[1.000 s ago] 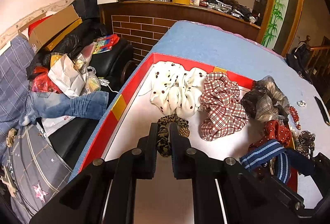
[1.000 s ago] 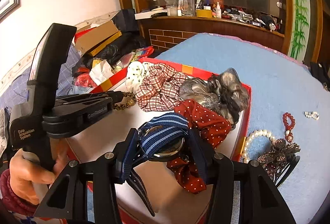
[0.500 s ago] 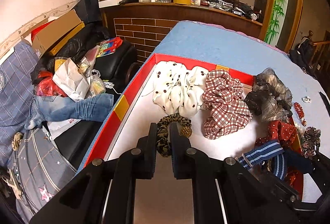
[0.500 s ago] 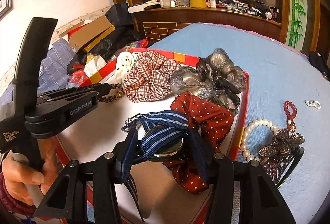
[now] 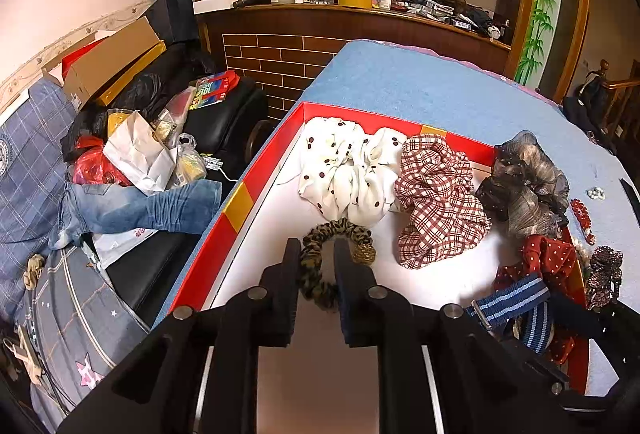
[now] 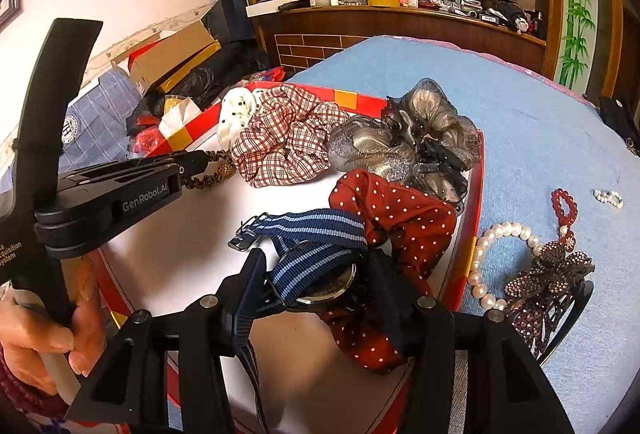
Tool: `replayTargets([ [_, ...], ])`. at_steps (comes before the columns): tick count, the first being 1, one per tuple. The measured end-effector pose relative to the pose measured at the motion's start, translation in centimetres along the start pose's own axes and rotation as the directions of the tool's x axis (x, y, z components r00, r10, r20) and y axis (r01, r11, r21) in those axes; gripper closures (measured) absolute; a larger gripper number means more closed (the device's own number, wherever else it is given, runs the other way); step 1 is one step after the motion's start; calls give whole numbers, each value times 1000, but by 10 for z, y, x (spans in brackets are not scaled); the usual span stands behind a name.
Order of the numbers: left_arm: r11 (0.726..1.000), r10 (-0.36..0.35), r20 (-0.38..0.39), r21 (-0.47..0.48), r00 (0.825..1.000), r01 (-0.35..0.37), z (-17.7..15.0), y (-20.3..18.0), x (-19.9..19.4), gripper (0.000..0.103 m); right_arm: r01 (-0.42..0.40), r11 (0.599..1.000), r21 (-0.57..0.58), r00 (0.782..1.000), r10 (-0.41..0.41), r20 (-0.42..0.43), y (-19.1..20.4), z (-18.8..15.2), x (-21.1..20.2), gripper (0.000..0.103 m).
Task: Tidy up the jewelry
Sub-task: 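Open left gripper to drop the leopard-print scrunchie into the tray, then lower the striped strap into the tray and open right gripper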
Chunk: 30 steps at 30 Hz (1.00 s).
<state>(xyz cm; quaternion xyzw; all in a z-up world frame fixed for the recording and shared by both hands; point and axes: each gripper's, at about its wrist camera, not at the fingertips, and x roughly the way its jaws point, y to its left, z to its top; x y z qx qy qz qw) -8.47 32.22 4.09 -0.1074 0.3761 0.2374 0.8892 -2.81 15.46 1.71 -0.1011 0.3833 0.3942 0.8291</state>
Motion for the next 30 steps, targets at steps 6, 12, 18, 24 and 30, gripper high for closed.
replayTargets([
  [6, 1000, -5, 10, 0, 1000, 5, 0, -1, -3, 77, 0, 1000, 5, 1000, 0, -4, -2, 0, 0, 45],
  [12, 1000, -3, 29, 3, 1000, 3, 1, -3, -7, 68, -7, 1000, 12, 1000, 7, 0, -2, 0, -2, 45],
  [18, 1000, -4, 34, 3, 999, 3, 1, -4, -7, 66, -45, 999, 31, 999, 44, 32, -4, 0, -12, 45],
  [24, 1000, -5, 45, 5, 999, 4, 1, -5, -10, 65, -63, 997, 38, 993, 59, 102, -6, 1, -29, 45],
  [30, 1000, -3, 73, 20, 997, 2, 2, -9, -16, 64, -65, 996, 60, 989, 56, 136, -12, 2, -37, 45],
])
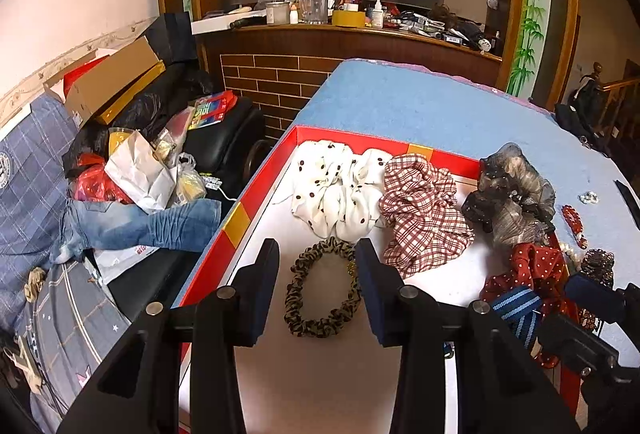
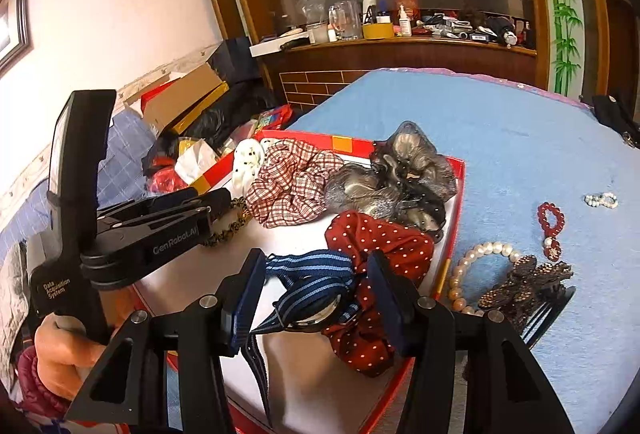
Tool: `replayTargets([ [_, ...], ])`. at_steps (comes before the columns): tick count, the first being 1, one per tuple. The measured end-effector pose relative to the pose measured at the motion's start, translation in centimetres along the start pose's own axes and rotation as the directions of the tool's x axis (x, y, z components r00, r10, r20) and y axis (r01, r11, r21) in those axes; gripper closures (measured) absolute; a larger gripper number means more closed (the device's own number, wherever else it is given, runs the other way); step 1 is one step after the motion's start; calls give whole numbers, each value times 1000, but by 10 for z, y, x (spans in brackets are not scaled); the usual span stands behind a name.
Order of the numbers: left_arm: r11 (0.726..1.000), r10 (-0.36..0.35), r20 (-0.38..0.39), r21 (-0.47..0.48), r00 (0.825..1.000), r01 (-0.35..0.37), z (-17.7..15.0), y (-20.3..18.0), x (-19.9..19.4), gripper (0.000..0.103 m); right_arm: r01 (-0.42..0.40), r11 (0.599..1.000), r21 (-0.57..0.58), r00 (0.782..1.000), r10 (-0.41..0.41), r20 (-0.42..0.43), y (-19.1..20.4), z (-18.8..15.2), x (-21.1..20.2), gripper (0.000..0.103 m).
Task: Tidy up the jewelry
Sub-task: 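Lower the striped strap into the tray and open right gripper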
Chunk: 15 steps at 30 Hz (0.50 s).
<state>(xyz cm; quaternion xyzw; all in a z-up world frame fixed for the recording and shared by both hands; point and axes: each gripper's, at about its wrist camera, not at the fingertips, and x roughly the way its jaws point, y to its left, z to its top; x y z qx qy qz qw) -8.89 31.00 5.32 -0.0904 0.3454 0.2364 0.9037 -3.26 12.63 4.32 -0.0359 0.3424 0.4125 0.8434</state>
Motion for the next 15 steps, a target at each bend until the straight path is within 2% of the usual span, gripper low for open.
replayTargets([
  [15, 999, 29, 66, 36, 997, -32, 1, -9, -10, 48, 21, 1000, 22, 1000, -21, 19, -10, 0, -8, 41],
])
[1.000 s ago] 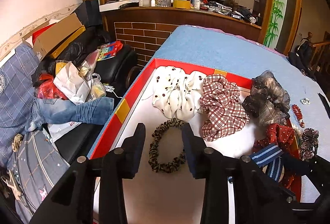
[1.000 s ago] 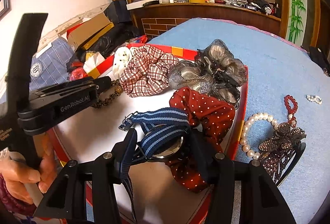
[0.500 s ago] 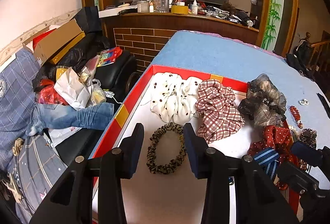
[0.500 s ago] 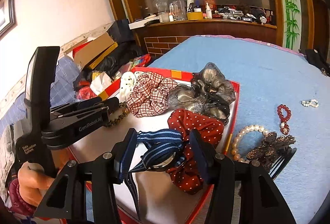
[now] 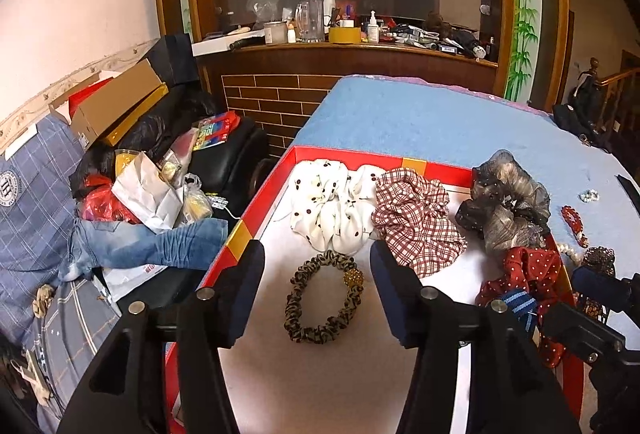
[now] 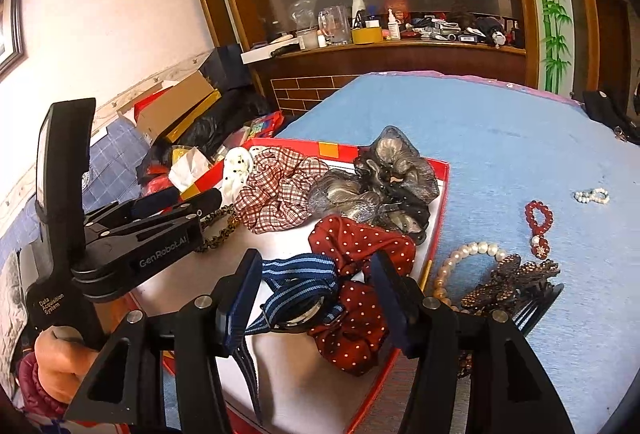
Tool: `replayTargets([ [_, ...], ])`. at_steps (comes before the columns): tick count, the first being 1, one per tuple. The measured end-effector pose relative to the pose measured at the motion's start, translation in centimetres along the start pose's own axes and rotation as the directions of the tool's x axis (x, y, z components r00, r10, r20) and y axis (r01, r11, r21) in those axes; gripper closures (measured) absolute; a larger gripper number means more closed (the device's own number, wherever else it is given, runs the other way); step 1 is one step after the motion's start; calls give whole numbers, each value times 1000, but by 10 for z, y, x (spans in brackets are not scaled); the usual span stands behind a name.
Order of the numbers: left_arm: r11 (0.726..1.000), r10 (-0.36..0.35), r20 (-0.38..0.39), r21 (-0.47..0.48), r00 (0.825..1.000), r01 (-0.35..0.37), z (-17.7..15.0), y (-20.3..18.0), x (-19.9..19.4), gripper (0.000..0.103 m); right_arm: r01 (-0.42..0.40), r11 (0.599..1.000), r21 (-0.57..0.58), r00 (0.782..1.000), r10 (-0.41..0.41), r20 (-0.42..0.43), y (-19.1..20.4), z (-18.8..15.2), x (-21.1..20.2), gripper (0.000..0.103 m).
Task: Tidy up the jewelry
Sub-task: 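Lower the striped strap into the tray and open right gripper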
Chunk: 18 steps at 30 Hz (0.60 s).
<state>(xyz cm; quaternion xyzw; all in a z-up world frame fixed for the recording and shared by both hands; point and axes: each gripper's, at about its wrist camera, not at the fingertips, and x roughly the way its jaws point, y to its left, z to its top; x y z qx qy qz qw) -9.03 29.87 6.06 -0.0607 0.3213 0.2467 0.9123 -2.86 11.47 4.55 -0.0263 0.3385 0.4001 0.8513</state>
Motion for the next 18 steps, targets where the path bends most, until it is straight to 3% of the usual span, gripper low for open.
replayTargets([
  [18, 1000, 9, 52, 26, 999, -10, 1, -9, -10, 39, 21, 1000, 20, 999, -21, 25, -10, 0, -11, 40],
])
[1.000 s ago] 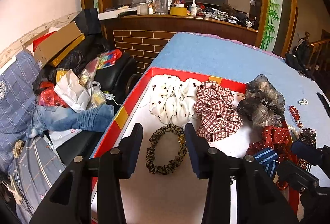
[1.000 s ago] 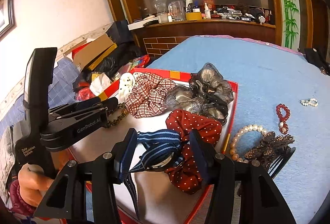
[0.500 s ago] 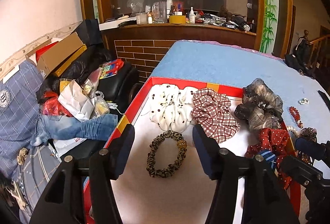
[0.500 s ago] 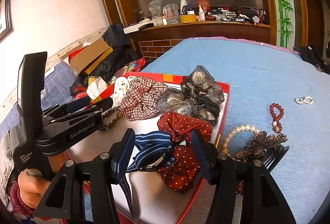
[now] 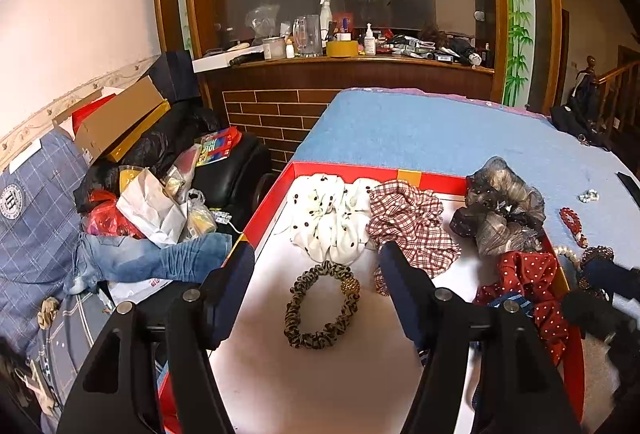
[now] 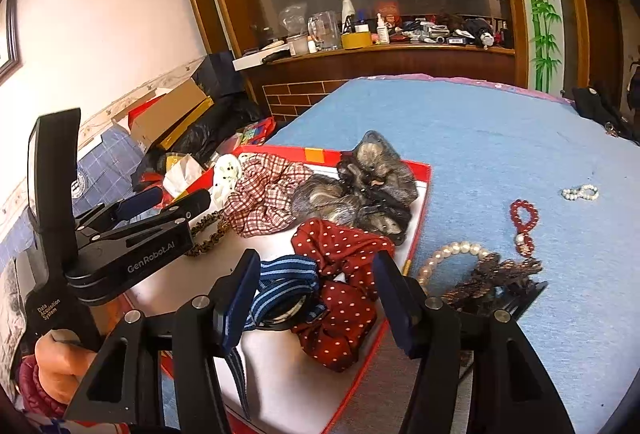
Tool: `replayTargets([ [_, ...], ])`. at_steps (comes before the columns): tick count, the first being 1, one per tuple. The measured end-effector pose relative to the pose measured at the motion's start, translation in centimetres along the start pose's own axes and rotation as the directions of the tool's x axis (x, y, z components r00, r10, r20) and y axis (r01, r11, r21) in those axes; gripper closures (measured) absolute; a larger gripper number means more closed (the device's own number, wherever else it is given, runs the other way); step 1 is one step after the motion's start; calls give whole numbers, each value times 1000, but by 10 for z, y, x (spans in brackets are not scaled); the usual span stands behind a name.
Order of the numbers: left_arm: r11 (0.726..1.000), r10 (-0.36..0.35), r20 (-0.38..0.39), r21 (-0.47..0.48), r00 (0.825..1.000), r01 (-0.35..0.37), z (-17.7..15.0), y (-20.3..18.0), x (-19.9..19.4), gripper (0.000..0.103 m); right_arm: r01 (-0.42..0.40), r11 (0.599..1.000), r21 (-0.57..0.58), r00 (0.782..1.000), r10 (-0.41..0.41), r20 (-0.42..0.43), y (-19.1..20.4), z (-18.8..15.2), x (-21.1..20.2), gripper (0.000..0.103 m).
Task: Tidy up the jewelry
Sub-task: 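Grasp black claw hair clip with left gripper while right gripper reaches red bead bracelet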
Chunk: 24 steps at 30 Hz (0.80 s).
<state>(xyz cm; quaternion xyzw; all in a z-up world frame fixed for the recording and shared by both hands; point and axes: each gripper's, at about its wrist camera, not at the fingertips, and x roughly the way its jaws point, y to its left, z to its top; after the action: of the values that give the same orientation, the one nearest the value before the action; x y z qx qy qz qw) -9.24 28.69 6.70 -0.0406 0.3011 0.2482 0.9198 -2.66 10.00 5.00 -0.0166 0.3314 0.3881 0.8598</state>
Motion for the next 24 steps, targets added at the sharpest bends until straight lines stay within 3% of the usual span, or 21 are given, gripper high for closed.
replayTargets([
  [4, 1000, -16, 23, -1, 1000, 16, 1, -2, -5, 38, 36, 999, 35, 998, -38, 58, -23, 3, -23, 40],
  [8, 999, -35, 41, 8, 999, 35, 1, -5, -8, 38, 138, 983, 119, 982, -152, 114, -72, 2, -56, 38],
  [12, 998, -53, 49, 23, 997, 52, 2, -13, -18, 38, 250, 940, 234, 957, -276, 88, -134, -11, -81, 37],
  [15, 989, -147, 9, 24, 989, 147, 1, -28, -29, 38, 293, 905, 308, 945, -324, 53, -167, -26, -95, 37],
  [19, 946, -311, -80, 66, 947, 316, 0, -71, -40, 38, 276, 887, 370, 951, -308, 28, -187, -36, -105, 37],
  [21, 926, -353, -106, 100, 930, 363, -1, -93, -44, 39, 253, 889, 382, 958, -284, 27, -189, -37, -106, 37],
  [24, 881, -425, -174, 145, 888, 450, -3, -129, -45, 39, 235, 902, 362, 963, -265, 36, -184, -37, -108, 37],
])
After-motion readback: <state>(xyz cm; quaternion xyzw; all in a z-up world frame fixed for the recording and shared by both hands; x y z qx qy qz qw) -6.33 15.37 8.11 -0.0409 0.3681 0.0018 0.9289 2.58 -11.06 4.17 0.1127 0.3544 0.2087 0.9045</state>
